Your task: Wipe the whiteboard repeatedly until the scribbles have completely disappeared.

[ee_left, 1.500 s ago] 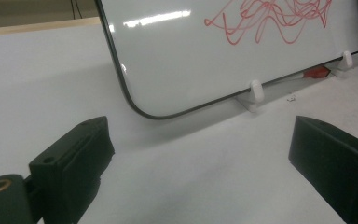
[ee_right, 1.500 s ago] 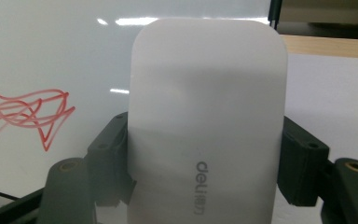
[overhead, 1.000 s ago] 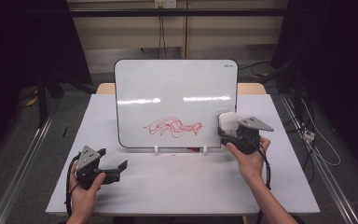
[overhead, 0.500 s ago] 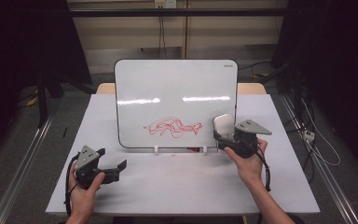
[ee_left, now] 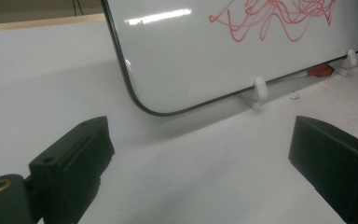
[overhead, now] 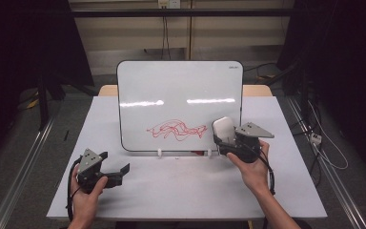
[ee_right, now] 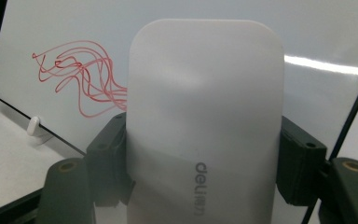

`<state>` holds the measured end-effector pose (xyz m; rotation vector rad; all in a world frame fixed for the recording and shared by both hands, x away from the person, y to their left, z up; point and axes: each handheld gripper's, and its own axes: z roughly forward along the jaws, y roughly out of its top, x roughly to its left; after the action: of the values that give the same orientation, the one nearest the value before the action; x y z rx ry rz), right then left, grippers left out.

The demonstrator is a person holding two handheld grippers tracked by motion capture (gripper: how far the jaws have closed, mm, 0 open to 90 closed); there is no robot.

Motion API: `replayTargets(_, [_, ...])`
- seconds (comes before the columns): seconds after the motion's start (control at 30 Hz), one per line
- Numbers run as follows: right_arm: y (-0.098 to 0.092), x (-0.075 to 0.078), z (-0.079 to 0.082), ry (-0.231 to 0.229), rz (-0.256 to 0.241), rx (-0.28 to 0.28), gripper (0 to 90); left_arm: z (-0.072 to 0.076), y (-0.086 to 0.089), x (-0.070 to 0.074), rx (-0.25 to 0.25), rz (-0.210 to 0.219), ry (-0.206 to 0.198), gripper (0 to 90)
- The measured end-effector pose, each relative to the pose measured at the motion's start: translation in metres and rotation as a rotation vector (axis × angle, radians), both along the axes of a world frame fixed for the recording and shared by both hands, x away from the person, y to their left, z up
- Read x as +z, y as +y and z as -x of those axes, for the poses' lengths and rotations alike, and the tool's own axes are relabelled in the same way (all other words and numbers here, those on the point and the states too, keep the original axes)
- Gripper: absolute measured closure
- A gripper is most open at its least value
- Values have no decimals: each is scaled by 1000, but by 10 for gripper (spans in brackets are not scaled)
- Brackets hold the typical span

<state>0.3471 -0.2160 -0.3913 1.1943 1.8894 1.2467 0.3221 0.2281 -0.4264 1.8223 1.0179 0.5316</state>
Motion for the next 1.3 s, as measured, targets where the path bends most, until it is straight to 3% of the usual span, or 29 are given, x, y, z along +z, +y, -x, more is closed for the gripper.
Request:
replayTargets(0.2, [3,1,-1,-37,6,9,308,0,2,-1,1,9,10,57])
replayTargets(0.47, [12,-3,-2,-18,44,74,308,1,2,0,5,12,2,57])
replayTargets(0.73, [19,-4,-9,-2,28,103,308,2,2,1,0,0,6,57])
replayTargets(1.17, [26,6,-29,27,36,76,308,2,0,0,-7,-6,4,58])
replayTargets(1.3, [28,11,-36,26,59,68,308,2,-1,0,-11,-6,3,57])
